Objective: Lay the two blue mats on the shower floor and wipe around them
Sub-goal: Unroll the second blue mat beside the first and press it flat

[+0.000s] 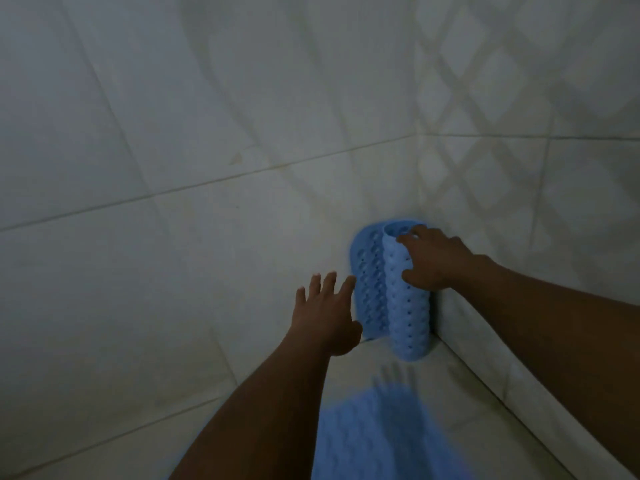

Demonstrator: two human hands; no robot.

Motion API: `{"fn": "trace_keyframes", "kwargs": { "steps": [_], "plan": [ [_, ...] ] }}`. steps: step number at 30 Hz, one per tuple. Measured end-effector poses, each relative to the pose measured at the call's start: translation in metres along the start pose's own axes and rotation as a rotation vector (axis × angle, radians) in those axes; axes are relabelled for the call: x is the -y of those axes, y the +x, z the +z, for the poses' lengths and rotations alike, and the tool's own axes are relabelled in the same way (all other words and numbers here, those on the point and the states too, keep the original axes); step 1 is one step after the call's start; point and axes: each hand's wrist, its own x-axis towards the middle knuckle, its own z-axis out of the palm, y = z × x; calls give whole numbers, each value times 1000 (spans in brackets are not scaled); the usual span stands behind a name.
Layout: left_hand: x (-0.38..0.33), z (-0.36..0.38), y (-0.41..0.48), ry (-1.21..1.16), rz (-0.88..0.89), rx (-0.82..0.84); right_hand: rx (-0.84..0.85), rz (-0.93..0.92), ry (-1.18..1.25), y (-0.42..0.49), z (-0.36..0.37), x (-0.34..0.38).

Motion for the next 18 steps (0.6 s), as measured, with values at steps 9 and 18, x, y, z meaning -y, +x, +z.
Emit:
{"fn": "trace_keyframes", "kwargs": {
  "steps": [9, 18],
  "plan": [
    [-35, 8, 120, -12, 92, -46, 24, 35, 11, 83, 37, -38],
    [-55, 18, 149, 86, 123, -88, -37, -107, 125, 88, 75, -42]
  ]
}}
